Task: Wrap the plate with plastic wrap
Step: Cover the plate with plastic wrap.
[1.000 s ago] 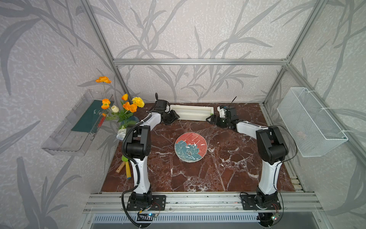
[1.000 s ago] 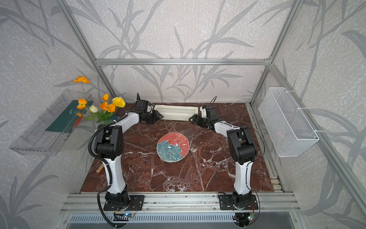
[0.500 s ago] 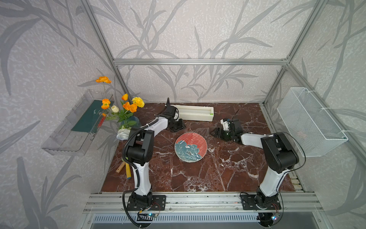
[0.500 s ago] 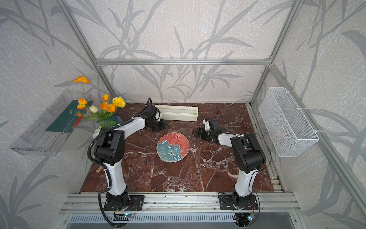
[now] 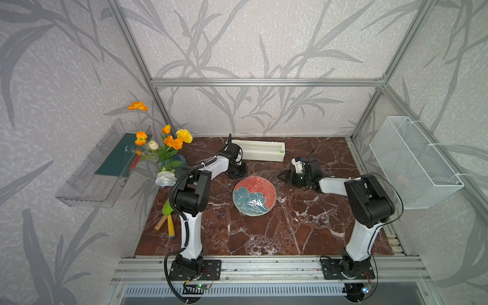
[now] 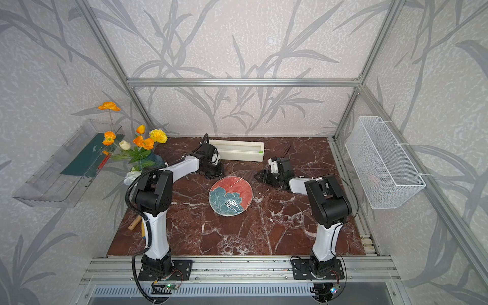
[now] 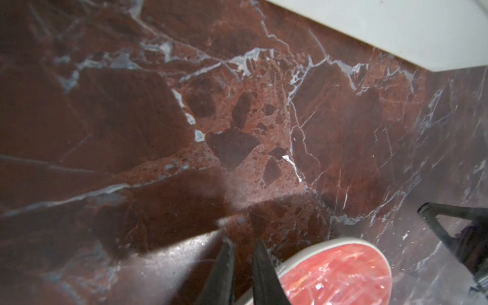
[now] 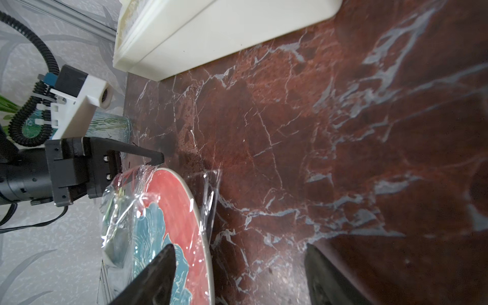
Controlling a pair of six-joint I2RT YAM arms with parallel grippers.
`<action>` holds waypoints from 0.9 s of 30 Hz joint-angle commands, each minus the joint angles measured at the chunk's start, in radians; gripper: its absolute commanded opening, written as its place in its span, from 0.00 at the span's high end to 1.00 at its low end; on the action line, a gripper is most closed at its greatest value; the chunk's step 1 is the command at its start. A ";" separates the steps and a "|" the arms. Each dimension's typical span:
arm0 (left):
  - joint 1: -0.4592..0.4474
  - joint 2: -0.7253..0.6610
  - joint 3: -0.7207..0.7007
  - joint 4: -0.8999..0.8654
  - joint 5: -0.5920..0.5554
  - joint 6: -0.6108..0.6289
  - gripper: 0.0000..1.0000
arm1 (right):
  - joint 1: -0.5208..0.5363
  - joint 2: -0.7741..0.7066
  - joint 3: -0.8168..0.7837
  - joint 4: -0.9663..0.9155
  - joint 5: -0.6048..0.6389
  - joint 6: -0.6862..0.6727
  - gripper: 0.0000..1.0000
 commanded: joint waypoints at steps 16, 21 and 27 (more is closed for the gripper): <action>0.000 -0.055 0.008 -0.035 -0.063 0.012 1.00 | 0.030 0.127 0.087 0.113 -0.079 0.006 0.32; 0.020 -0.083 -0.015 -0.030 -0.074 0.003 1.00 | 0.044 0.165 0.065 0.306 -0.145 0.138 0.39; 0.050 -0.120 -0.052 0.009 -0.066 -0.035 1.00 | 0.053 0.197 0.039 0.437 -0.175 0.216 0.54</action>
